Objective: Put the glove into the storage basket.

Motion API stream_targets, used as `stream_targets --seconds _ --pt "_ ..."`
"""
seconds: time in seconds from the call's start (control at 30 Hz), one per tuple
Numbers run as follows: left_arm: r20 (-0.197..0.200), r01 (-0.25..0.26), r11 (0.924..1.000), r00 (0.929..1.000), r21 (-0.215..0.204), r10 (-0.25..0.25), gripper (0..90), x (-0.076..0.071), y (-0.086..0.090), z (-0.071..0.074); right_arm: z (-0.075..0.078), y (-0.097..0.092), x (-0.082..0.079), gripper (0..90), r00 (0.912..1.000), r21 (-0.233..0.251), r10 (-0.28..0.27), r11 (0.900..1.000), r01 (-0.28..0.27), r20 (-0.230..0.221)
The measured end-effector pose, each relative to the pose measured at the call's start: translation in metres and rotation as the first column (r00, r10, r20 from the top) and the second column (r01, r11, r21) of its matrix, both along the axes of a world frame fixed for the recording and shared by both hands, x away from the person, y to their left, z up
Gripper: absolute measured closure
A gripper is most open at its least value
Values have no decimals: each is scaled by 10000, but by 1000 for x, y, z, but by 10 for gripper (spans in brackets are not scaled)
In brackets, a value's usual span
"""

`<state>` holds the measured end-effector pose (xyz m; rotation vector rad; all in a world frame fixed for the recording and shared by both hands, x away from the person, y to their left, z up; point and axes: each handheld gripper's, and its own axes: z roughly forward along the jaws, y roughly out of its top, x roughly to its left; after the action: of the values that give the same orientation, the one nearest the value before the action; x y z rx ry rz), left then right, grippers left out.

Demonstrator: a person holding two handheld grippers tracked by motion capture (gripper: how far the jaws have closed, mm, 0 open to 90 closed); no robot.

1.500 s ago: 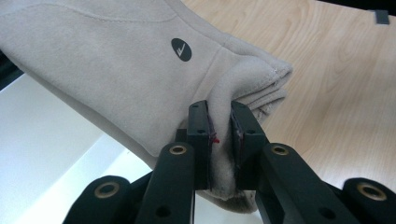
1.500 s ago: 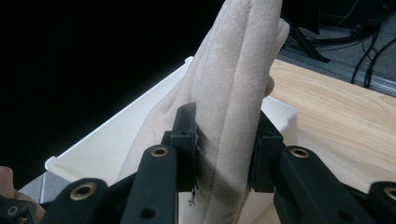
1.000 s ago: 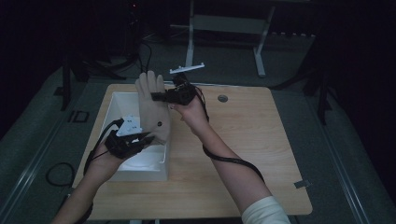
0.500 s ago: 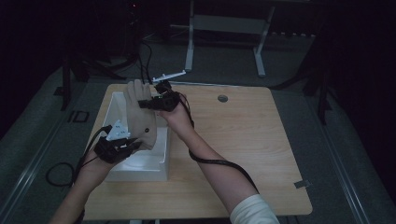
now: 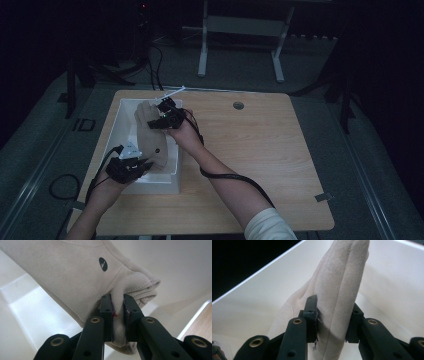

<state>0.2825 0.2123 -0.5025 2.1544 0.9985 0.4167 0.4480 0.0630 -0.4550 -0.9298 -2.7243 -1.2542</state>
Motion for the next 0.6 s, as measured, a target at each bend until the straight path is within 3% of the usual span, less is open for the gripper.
stream_targets --seconds 0.17,0.27,0.3,0.33,0.37,0.6 --pt "32 -20 9999 10000 -109 20 807 -1 -1 -3 0 6 1 676 9999 -550 115 9984 -118 -59" --pt "-120 0 10000 9999 -52 0 780 1 -3 -6 -1 8 2 647 9999 -814 144 9966 -146 -39" --pt "-320 -56 10000 9995 77 58 780 4 -5 -9 -1 10 3 595 9999 -894 98 9959 -102 -52" --pt "-528 19 10000 9986 27 -18 718 6 -6 -10 1 9 3 533 9997 -959 -48 9954 70 233" --pt "-420 -33 10000 9991 20 34 665 6 -7 -9 1 8 3 486 9994 -917 -99 9957 130 341" --pt "-171 -708 9950 9974 -697 698 438 7 -7 0 4 6 1 389 9987 -761 42 9971 -4 501"
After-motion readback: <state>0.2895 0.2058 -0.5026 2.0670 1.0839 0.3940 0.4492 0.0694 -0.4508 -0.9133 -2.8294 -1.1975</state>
